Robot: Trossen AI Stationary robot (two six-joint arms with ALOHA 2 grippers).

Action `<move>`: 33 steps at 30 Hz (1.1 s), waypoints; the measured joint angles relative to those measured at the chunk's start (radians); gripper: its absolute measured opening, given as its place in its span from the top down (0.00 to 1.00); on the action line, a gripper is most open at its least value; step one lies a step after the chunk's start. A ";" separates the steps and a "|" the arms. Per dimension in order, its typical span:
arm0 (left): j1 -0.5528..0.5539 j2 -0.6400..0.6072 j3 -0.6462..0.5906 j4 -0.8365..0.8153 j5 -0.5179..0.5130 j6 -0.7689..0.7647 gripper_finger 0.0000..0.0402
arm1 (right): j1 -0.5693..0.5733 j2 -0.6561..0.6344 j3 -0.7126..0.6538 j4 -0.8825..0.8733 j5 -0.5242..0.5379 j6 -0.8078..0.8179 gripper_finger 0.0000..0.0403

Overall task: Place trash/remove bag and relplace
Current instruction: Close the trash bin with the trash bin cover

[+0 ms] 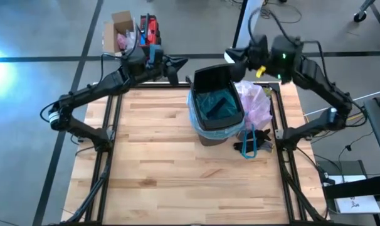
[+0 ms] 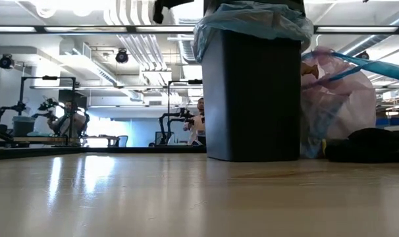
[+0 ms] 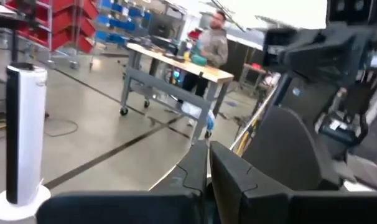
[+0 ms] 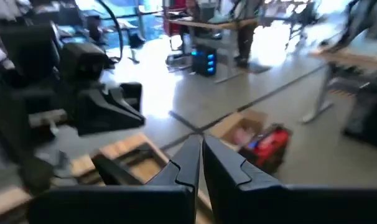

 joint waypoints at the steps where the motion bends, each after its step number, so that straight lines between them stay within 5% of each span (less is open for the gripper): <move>1: 0.000 0.008 0.004 0.002 0.013 0.007 0.99 | -0.008 0.032 0.051 -0.052 -0.006 0.010 0.98; 11: -0.041 0.030 0.009 -0.009 0.075 0.065 0.99 | -0.017 0.252 0.408 -0.530 -0.163 0.024 0.98; 24: -0.057 -0.014 0.009 -0.229 0.100 0.182 0.99 | 0.056 0.248 0.341 -0.729 -0.263 0.011 0.98; 33: -0.057 -0.142 0.009 -0.387 0.091 0.223 0.99 | 0.152 0.251 0.046 -0.680 -0.331 -0.043 0.98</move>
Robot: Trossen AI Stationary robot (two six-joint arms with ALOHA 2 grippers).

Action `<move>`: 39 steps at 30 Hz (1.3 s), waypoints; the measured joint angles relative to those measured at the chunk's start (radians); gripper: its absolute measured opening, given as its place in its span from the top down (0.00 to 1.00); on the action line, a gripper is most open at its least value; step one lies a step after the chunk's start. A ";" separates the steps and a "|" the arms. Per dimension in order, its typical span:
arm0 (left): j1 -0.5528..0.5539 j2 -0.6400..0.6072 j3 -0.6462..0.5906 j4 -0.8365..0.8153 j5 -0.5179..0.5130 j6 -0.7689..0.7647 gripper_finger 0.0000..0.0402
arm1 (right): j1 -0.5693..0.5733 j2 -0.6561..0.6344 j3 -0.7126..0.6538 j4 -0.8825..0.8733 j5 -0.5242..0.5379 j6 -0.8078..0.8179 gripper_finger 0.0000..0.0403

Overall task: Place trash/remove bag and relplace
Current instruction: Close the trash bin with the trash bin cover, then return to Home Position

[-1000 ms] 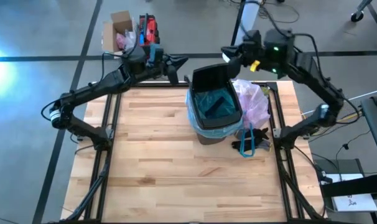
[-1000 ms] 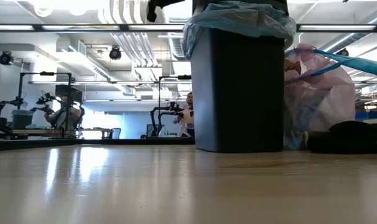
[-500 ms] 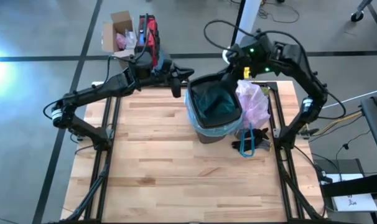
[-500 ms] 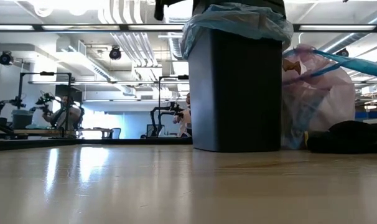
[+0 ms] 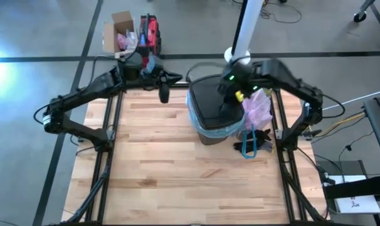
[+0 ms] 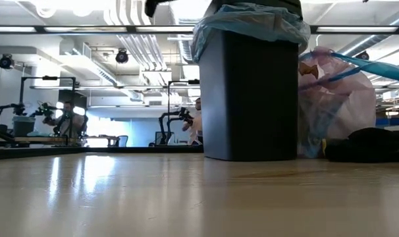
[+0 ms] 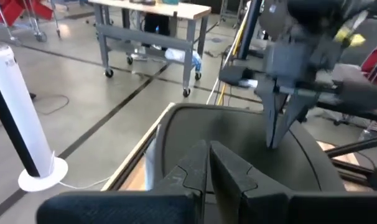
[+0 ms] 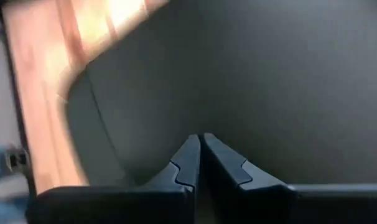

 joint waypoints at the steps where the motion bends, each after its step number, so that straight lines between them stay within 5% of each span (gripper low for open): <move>1: 0.000 -0.017 0.000 -0.011 0.000 0.002 0.99 | 0.007 -0.003 -0.038 0.020 0.002 -0.001 0.98; 6: 0.000 -0.124 0.000 -0.083 -0.002 0.002 0.99 | 0.019 -0.011 -0.124 0.152 -0.015 -0.001 0.98; 18: 0.000 -0.354 -0.012 -0.182 -0.003 -0.066 0.99 | 0.000 0.049 -0.097 0.606 -0.095 0.069 0.98; 26: -0.011 -0.481 -0.156 -0.166 0.001 -0.167 0.99 | 0.007 -0.067 -0.094 0.879 -0.094 -0.057 0.98; 32: -0.011 -0.581 -0.339 -0.056 -0.016 -0.263 0.99 | 0.019 -0.187 -0.094 0.891 -0.034 -0.153 0.98; 39: -0.010 -0.664 -0.446 -0.009 -0.196 -0.274 0.99 | 0.074 -0.343 -0.100 0.729 0.068 -0.195 0.98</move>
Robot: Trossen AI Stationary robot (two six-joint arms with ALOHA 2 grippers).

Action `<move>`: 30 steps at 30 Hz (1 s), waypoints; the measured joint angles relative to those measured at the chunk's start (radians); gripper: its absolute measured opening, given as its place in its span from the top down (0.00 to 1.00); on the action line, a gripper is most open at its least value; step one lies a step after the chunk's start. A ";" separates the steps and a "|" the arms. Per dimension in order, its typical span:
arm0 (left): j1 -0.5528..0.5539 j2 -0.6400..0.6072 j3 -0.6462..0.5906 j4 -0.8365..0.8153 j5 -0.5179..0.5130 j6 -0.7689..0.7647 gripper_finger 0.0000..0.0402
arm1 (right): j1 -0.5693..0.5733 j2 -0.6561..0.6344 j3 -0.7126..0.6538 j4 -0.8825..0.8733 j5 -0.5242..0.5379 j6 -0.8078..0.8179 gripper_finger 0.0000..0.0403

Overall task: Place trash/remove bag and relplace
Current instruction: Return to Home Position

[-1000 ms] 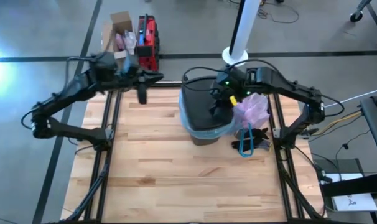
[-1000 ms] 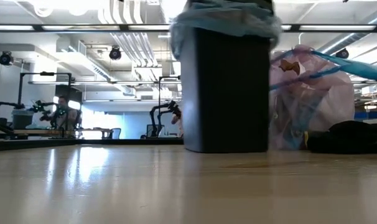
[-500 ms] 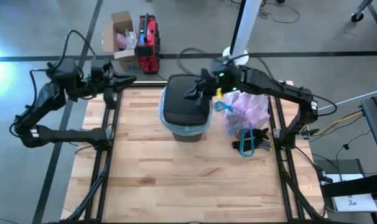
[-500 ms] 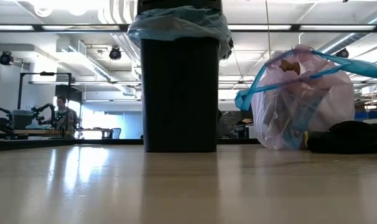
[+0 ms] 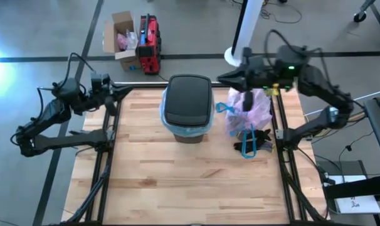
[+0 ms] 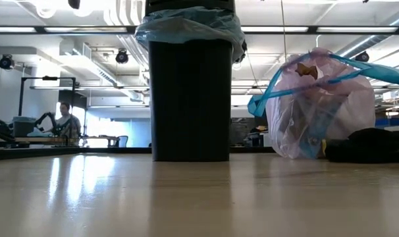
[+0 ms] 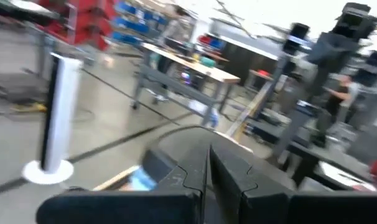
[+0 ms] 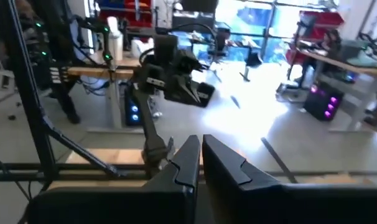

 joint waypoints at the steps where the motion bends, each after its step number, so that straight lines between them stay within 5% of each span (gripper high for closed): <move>1: 0.000 -0.011 -0.003 -0.003 -0.026 0.010 0.99 | 0.010 -0.016 -0.002 -0.015 0.002 0.010 0.98; 11: 0.000 -0.084 0.002 -0.001 -0.094 0.130 0.99 | 0.060 -0.186 -0.126 -0.007 0.001 0.128 0.98; 19: 0.000 -0.153 -0.007 -0.042 -0.079 0.136 0.99 | 0.060 -0.386 -0.450 0.266 0.072 0.126 0.98; 24: -0.001 -0.179 -0.058 -0.016 0.058 0.236 0.99 | 0.059 -0.544 -0.723 0.447 0.103 0.186 0.98; 30: 0.000 -0.187 -0.272 0.241 0.181 0.250 0.99 | 0.060 -0.703 -0.999 0.603 0.125 0.289 0.98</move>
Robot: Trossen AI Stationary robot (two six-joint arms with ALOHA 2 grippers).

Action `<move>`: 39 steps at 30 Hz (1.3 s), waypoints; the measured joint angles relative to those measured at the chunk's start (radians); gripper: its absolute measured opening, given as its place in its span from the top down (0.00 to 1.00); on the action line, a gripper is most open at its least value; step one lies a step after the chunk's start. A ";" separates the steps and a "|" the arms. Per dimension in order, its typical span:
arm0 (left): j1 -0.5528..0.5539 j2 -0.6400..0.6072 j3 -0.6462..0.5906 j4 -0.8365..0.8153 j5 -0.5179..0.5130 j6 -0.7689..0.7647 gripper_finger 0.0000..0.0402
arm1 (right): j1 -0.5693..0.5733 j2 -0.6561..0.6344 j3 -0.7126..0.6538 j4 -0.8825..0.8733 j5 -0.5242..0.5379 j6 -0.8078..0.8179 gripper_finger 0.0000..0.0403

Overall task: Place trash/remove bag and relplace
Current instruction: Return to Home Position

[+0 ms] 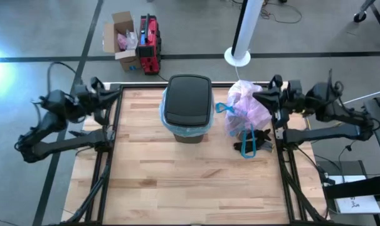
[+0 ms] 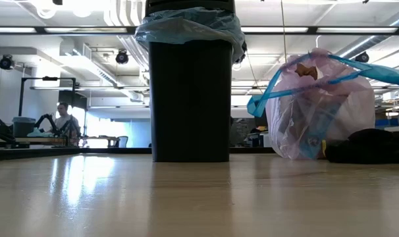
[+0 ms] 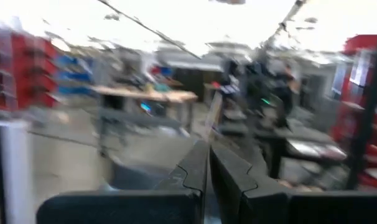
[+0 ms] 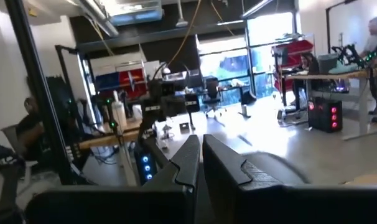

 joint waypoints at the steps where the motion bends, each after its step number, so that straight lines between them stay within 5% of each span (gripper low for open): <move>1: 0.000 -0.001 -0.042 0.025 0.034 -0.006 0.99 | 0.000 -0.024 -0.037 0.017 0.001 0.014 0.98; 12: 0.000 0.013 -0.231 0.208 0.095 -0.107 0.99 | 0.000 -0.327 -0.363 0.137 0.079 0.137 0.98; 24: 0.000 0.005 -0.241 0.212 0.092 -0.048 0.99 | -0.001 -0.455 -0.372 0.135 0.157 -0.016 0.98; 29: -0.005 -0.038 -0.297 0.208 0.090 -0.006 0.99 | -0.001 -0.486 -0.352 0.134 0.000 -0.036 0.98; 35: -0.065 -0.117 -0.365 0.210 0.061 0.023 0.99 | 0.000 -0.608 -0.421 0.125 -0.411 -0.247 0.98; 39: -0.148 -0.152 -0.410 0.213 0.004 0.031 0.99 | 0.000 -0.601 -0.473 0.103 -0.373 -0.197 0.98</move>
